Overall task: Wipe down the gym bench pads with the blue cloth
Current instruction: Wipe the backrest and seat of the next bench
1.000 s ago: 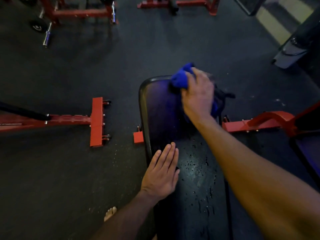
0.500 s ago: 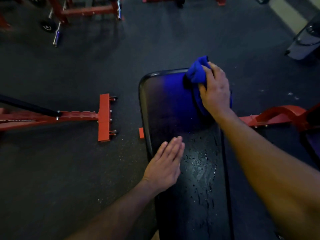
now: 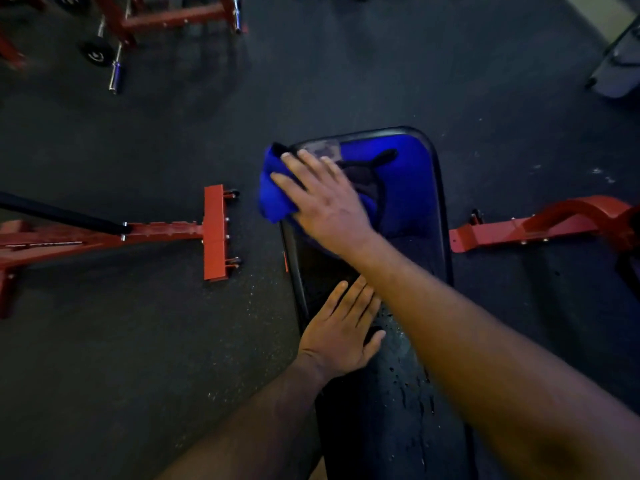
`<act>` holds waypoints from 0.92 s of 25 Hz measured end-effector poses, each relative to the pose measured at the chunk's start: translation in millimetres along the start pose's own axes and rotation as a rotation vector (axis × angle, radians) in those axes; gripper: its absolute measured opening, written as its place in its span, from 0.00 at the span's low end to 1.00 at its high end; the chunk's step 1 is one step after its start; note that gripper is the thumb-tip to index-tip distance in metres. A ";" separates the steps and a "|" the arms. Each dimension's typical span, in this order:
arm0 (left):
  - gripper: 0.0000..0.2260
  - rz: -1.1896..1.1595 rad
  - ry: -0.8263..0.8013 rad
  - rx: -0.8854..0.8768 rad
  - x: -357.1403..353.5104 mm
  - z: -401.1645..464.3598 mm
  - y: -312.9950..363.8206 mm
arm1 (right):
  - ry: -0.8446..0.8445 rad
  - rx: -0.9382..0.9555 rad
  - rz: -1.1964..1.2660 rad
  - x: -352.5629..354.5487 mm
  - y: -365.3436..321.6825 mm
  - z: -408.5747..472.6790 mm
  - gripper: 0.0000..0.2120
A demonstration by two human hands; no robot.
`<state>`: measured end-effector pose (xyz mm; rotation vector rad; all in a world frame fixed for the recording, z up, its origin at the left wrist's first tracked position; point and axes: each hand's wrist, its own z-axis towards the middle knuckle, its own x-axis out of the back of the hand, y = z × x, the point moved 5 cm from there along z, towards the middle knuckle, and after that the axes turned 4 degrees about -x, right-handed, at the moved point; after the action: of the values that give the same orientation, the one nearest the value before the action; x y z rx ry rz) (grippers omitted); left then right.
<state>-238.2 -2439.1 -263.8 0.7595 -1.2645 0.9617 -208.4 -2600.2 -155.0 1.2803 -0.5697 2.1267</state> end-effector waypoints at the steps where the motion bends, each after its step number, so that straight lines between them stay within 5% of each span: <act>1: 0.32 0.007 -0.001 0.012 -0.9 0.2 0.1 | 0.034 -0.074 0.008 5.9 29.9 -6.6 0.26; 5: 0.35 0.021 0.071 0.011 1.7 0.1 1.0 | 0.113 -0.512 0.022 32.4 129.3 -55.9 0.24; 8: 0.35 0.014 0.078 0.015 1.1 0.0 0.8 | 0.167 -0.596 0.001 32.8 125.7 -52.3 0.23; 12: 0.30 -0.056 -0.045 0.008 -2.9 1.6 -0.9 | 0.136 -0.307 0.148 4.8 33.6 -25.1 0.24; 15: 0.28 -0.149 -0.204 -0.003 12.2 0.5 -2.6 | -0.072 -0.183 0.351 6.7 -24.2 -34.3 0.20; 18: 0.26 -0.203 -0.174 -0.097 49.4 -14.5 -0.4 | -0.065 -0.397 0.535 48.6 -12.6 -62.1 0.21; 23: 0.24 -0.240 -0.070 -0.306 96.6 -79.2 -24.2 | 0.206 -0.882 0.651 123.1 -2.7 -157.0 0.19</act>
<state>-179.5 -2362.7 -180.7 0.6885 -1.3095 0.5358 -352.5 -2468.0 -115.0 0.3899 -1.7529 2.0021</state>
